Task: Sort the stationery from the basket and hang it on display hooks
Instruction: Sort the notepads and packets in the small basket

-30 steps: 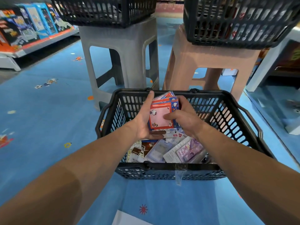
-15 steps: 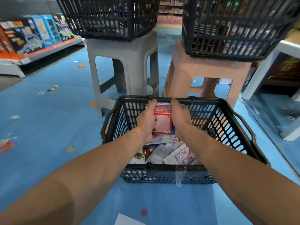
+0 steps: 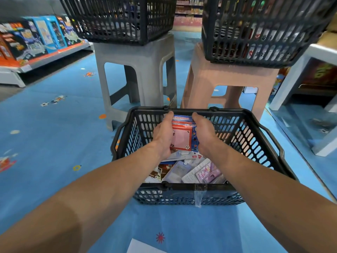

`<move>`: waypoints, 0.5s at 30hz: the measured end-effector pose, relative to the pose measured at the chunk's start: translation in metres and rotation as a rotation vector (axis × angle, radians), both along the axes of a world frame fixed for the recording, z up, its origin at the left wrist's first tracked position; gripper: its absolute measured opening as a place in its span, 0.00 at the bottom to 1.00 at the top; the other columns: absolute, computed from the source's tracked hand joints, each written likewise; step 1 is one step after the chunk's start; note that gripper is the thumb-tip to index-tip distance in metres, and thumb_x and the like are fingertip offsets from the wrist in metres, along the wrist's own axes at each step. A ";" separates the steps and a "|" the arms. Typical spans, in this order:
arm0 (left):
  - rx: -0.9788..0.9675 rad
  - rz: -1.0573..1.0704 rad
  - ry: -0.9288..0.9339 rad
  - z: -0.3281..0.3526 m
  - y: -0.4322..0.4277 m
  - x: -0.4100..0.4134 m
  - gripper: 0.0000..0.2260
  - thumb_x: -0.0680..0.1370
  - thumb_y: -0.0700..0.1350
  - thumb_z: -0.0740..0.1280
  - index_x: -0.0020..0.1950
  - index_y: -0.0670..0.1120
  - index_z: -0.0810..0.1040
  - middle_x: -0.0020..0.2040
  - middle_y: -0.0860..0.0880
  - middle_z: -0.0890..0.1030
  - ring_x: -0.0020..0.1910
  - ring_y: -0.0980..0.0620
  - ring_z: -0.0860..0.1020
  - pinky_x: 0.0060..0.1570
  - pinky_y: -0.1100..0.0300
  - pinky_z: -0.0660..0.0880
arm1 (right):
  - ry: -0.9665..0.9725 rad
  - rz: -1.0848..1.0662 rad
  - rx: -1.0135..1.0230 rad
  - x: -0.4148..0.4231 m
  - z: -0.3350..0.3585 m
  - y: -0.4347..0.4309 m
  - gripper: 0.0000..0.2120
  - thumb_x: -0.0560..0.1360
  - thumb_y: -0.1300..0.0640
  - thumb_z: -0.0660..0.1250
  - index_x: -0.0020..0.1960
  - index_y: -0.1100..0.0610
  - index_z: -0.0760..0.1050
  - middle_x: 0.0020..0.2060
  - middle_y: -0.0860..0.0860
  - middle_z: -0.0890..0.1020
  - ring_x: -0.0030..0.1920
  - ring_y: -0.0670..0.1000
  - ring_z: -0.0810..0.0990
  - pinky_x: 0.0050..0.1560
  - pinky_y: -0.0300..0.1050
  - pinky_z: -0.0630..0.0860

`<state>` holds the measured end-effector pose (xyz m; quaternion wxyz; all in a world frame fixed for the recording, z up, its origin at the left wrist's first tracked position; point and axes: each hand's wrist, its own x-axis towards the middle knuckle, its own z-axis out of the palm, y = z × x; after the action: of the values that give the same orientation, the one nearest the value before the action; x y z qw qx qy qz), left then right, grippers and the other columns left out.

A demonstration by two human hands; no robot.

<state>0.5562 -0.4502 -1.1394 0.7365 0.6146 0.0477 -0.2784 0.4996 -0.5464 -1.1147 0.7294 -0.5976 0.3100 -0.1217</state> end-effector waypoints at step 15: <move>0.038 -0.039 0.080 0.010 0.018 0.006 0.29 0.77 0.66 0.57 0.62 0.47 0.83 0.53 0.41 0.87 0.53 0.42 0.86 0.54 0.44 0.82 | -0.053 0.376 -0.254 -0.011 0.003 -0.006 0.34 0.65 0.65 0.81 0.67 0.57 0.72 0.55 0.56 0.85 0.53 0.55 0.86 0.58 0.55 0.82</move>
<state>0.5625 -0.4326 -1.1290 0.7169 0.6176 0.0704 -0.3159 0.4891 -0.5524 -1.1121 0.6661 -0.7285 0.1559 -0.0374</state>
